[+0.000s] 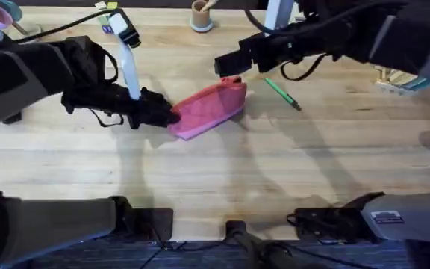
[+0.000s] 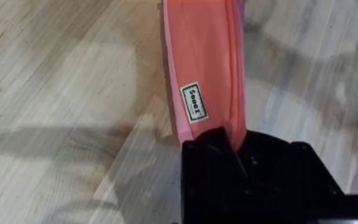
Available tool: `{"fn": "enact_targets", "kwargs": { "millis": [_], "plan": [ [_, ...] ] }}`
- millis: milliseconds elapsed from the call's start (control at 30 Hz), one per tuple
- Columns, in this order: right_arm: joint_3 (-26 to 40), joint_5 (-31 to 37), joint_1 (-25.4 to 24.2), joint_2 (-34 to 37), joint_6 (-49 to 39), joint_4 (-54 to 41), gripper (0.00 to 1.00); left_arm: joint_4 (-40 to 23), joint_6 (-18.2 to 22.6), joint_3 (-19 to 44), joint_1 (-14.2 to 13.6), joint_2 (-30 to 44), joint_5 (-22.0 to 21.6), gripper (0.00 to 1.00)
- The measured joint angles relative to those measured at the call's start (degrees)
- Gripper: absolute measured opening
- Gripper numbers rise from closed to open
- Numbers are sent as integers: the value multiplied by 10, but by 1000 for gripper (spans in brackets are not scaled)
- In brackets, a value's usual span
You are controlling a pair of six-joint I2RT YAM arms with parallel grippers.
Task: Unzip the bag, pick up the pens from the table one at a time and place them inside, then zip the bag closed.
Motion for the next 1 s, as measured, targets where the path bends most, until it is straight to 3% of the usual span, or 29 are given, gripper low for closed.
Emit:
{"fn": "enact_targets", "kwargs": {
  "millis": [1000],
  "plan": [
    [0,-4,2,90,43,25,971,1,0,0,0,0,0,42]
  ]
}}
